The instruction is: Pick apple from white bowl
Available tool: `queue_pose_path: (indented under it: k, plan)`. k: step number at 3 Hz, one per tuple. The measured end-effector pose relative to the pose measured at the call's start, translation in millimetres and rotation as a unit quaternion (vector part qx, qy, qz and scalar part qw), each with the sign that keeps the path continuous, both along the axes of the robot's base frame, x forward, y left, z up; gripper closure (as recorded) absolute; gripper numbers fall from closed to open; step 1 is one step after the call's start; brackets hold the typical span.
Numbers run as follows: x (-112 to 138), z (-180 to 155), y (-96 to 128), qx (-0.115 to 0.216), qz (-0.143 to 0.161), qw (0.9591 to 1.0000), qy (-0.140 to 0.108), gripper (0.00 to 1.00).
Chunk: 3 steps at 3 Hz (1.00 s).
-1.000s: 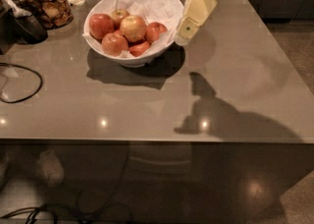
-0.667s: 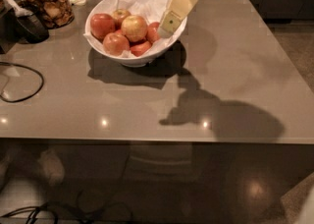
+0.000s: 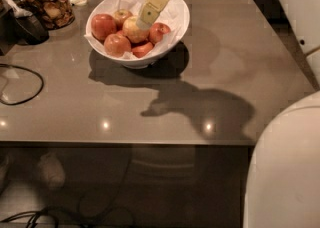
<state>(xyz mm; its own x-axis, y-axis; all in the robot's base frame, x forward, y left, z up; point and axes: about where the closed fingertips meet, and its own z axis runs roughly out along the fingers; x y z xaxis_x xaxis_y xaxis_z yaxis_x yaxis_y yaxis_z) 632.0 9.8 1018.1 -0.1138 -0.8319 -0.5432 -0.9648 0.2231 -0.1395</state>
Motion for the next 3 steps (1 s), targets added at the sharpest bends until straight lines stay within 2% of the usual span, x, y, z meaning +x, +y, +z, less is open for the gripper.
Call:
queue_pose_path:
  k: [1, 3]
  plan:
    - [3.6, -3.3, 3.7, 0.018, -0.003, 0.9998, 0.003, 0.0]
    - [31.5, -18.3, 23.5, 0.05, -0.029, 0.9979, 0.028, 0.0]
